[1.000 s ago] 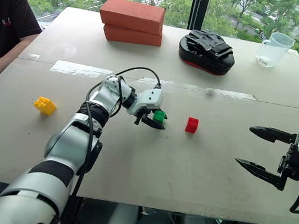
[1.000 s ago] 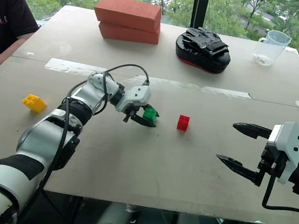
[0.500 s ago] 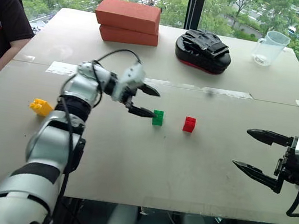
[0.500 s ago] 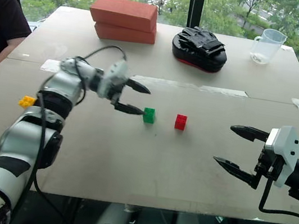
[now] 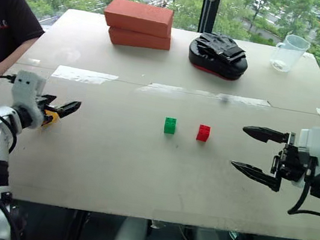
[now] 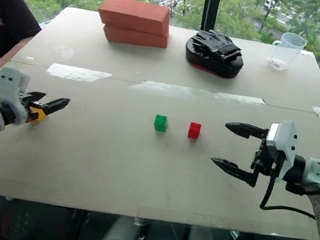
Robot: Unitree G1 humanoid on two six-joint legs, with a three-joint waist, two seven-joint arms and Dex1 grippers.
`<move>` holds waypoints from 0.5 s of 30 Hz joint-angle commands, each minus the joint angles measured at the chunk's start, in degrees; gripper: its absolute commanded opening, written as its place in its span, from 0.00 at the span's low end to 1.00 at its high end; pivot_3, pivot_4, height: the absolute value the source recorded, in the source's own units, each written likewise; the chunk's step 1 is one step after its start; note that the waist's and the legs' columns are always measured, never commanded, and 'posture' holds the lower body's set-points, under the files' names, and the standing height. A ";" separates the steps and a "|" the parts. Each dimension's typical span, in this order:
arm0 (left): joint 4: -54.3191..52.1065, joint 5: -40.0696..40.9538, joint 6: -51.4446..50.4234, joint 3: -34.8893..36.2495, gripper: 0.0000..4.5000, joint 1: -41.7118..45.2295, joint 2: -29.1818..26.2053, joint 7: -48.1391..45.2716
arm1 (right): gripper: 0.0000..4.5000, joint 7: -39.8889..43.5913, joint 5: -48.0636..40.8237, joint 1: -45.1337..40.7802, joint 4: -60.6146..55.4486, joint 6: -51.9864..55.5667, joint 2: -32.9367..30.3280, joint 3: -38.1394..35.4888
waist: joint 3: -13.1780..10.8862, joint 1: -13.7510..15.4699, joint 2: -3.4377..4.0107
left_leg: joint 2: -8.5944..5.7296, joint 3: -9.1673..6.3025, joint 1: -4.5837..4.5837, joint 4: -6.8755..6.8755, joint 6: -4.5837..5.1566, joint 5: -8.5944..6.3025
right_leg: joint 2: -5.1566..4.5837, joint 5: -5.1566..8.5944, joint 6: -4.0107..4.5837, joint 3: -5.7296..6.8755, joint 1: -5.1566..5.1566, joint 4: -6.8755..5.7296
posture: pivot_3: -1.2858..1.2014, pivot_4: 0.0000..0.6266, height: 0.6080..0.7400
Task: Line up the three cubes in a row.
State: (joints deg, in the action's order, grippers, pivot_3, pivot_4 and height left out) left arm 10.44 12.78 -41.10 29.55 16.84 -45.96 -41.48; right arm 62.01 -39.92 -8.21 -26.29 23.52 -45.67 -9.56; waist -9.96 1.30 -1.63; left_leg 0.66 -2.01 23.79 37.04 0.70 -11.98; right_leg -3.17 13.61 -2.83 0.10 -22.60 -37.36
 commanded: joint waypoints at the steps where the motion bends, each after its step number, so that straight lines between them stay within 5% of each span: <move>1: -1.10 1.17 -1.00 2.06 0.99 -1.04 -4.93 -0.67 | 1.00 1.77 0.18 -0.81 0.92 -1.07 -0.46 0.02 | 0.00 0.07 0.00 | 0.00 -0.02 0.00 0.00 0.00 0.00 | -0.02 0.01 0.03 0.00 0.00 0.02 | 0.52 0.24 1.00; 15: 9.04 2.46 3.74 -1.78 0.99 1.86 -10.82 -3.77 | 1.00 1.30 0.07 1.01 -0.94 -0.71 -0.69 -1.03 | -0.01 -0.64 0.04 | -0.06 0.14 -0.01 -0.35 0.00 0.00 | -0.34 -0.07 -0.04 -0.06 -0.12 0.12 | 0.52 0.24 1.00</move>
State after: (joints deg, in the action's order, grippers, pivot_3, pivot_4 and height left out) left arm 19.93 14.93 -37.94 26.09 18.16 -55.08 -46.05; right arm 63.39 -39.25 -7.14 -24.84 23.44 -45.73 -8.79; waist -9.96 0.66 -1.59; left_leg 0.59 -1.85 23.78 36.67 0.70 -11.98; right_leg -3.47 13.53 -2.89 0.03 -22.72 -37.23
